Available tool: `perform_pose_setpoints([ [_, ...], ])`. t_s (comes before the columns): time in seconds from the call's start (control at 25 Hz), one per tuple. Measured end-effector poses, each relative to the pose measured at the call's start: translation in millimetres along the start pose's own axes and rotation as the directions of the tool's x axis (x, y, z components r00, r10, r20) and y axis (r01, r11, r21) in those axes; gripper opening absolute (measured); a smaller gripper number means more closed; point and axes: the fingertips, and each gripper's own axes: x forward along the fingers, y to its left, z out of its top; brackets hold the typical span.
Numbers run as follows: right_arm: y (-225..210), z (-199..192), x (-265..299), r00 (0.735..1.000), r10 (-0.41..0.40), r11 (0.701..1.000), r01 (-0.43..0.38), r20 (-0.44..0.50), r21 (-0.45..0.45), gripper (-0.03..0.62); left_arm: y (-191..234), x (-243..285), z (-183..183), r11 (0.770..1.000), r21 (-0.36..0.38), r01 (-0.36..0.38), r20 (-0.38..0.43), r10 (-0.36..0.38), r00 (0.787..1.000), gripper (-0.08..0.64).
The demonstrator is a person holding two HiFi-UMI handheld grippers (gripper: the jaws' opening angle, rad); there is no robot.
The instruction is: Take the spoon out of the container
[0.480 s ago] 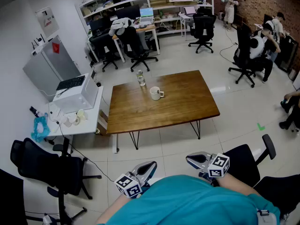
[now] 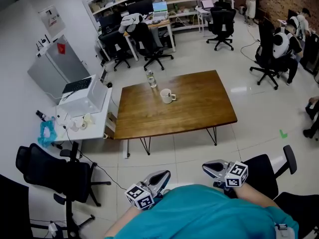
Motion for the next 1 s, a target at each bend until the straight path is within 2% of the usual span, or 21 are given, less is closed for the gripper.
perform_pose_setpoints([
  [0.16, -26.9, -6.7, 37.1, 0.999, 0.005, 1.0, -0.006, -0.036, -0.008, 0.002, 47.0, 0.7, -3.9, 1.0, -0.027, -0.006, 0.012, 0.007, 1.0, 0.002],
  [0.32, -69.2, -6.7, 101.5, 0.999, -0.015, 1.0, 0.015, -0.042, -0.005, 0.002, 125.8, -3.0, 6.8, 0.999, -0.022, 0.025, 0.04, -0.024, 0.999, 0.002],
  [0.44, -109.6, 3.9, 167.4, 0.998, -0.055, 0.998, 0.055, -0.043, 0.014, 0.002, 207.9, -11.3, 29.7, 0.998, -0.033, 0.059, 0.052, -0.057, 0.997, 0.002],
  [0.6, -161.6, 41.7, 258.8, 0.992, -0.102, 0.994, 0.105, -0.08, 0.039, 0.003, 308.5, -22.4, 91.1, 0.994, -0.026, 0.106, 0.041, -0.105, 0.994, 0.002],
  [0.72, -192.9, 64.9, 306.9, 0.983, -0.149, 0.984, 0.158, -0.111, 0.079, 0.003, 366.2, -26.1, 121.7, 0.99, -0.076, 0.12, 0.043, -0.117, 0.992, 0.002],
  [0.88, -235.8, 68.2, 349.1, 0.974, -0.166, 0.975, 0.185, -0.152, 0.122, 0.03, 421.2, -27.9, 133.4, 0.988, -0.102, 0.115, 0.055, -0.11, 0.992, 0.002],
  [1.0, -290.9, 63.8, 353.4, 0.97, -0.182, 0.961, 0.211, -0.163, 0.177, 0.056, 456.7, -9.7, 129.3, 0.988, -0.131, 0.076, 0.051, -0.07, 0.996, 0.002],
])
